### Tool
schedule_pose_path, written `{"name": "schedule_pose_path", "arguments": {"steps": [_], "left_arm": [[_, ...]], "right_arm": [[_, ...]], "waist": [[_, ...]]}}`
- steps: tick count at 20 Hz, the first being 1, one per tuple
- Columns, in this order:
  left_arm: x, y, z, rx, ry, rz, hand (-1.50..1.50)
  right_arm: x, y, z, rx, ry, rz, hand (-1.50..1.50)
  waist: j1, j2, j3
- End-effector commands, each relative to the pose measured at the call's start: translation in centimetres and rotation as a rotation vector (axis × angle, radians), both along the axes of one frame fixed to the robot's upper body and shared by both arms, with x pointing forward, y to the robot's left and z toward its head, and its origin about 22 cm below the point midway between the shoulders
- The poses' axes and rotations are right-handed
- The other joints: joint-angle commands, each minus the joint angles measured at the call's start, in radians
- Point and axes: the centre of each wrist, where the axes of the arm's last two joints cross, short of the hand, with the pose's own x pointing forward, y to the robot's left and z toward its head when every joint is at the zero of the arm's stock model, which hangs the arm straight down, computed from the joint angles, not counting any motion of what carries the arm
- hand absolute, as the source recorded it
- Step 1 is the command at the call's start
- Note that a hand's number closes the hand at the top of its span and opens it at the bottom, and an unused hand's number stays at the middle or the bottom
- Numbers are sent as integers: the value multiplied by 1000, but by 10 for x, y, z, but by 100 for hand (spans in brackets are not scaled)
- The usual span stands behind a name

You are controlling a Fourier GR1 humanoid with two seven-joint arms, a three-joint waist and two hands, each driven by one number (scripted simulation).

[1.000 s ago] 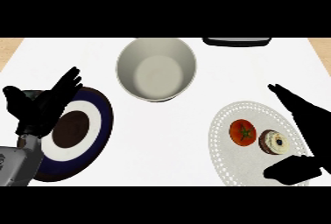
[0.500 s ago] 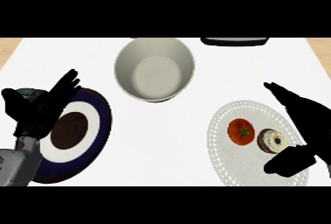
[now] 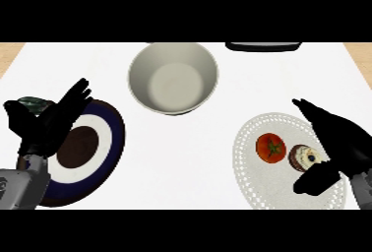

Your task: Pick the cupcake from the placemat and place it in the bowl

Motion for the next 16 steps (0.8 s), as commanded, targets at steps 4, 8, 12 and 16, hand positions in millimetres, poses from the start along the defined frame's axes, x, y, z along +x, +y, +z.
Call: {"name": "schedule_pose_path", "arguments": {"steps": [4,8,12,16], "left_arm": [[1,-3,6,-6,19,5,0],[8,4,-1,19,-4,7,0],[10,-8,1,-10,-3,-12,0],[-2,3,-13,-3,13,-16,0]], "right_arm": [[4,1,-10,-52,44,-91,-150],[21,-11,-20,-70,85,-104,-150],[20,-15,-35,-62,120,-90,-150],[32,-17,-54,-58,128,-104,-150]], "waist": [[-4,-1,0],[-4,1,0],[-4,0,0],[0,1,0]]}}
